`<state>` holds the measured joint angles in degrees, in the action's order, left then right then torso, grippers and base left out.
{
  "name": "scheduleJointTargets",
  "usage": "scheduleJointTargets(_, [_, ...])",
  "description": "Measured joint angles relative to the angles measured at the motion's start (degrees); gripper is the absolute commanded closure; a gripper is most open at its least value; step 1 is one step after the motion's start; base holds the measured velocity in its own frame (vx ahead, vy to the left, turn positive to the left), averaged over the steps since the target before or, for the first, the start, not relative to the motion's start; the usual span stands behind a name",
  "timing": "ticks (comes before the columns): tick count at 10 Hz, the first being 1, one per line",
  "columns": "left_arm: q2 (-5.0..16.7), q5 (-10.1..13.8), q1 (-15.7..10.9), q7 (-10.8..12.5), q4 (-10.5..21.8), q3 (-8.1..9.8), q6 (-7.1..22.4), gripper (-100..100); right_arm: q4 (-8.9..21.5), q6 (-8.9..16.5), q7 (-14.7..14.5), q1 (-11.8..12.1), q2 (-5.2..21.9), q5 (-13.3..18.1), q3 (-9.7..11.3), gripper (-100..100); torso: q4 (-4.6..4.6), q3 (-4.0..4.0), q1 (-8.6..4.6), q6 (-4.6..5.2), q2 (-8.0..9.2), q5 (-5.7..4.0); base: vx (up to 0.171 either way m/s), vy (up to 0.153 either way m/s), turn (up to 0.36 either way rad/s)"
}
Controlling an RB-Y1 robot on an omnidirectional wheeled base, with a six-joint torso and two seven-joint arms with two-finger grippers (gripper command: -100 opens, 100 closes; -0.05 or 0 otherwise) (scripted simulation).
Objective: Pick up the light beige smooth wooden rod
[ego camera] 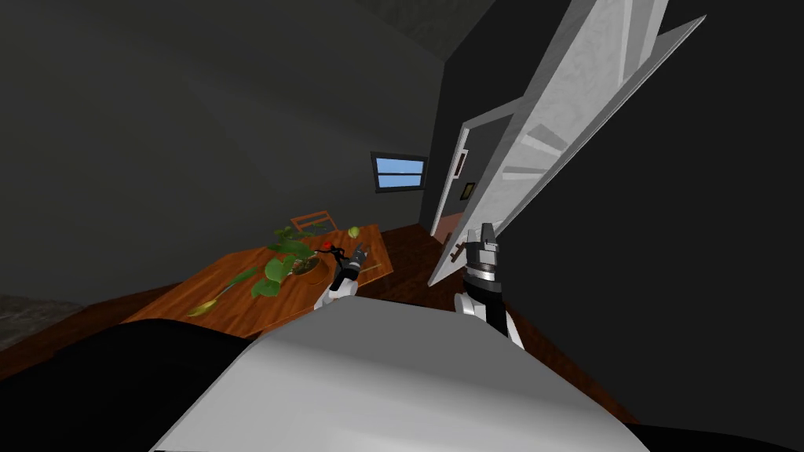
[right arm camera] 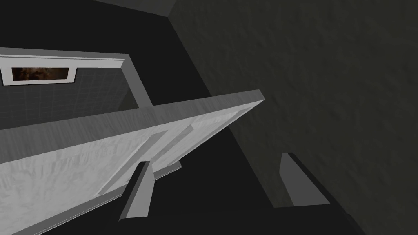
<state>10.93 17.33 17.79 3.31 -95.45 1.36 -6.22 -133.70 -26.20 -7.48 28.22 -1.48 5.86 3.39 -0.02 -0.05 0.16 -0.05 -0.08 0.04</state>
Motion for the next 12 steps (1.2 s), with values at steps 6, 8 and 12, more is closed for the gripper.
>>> scheduleJointTargets(6, [0.87, 4.72, -3.22, 2.74, 8.67, 1.29, 4.67, -100, 0.00, 0.00, 0.00, 0.00, 0.00, 0.00, 0.00, 0, 0.00, 0.01, 0.05, -0.02, 0.01, 0.01, -0.004, 0.047, -0.143])
scheduleJointTargets(8, [0.54, 5.50, -4.47, 3.05, 11.83, 1.41, 5.01, -100, 0.00, 0.00, 0.00, 0.00, 0.00, 0.00, 0.00, 0, 0.00, -0.01, -0.05, 0.03, -0.03, -0.01, -0.002, 0.036, -0.191])
scheduleJointTargets(12, [1.36, 8.61, -7.27, 4.83, 18.67, 2.21, 7.69, -100, 0.00, 0.00, 0.00, 0.00, 0.00, 0.00, 0.00, 0, 0.01, 0.00, -0.01, 0.02, -0.01, 0.00, -0.011, 0.047, -0.190])
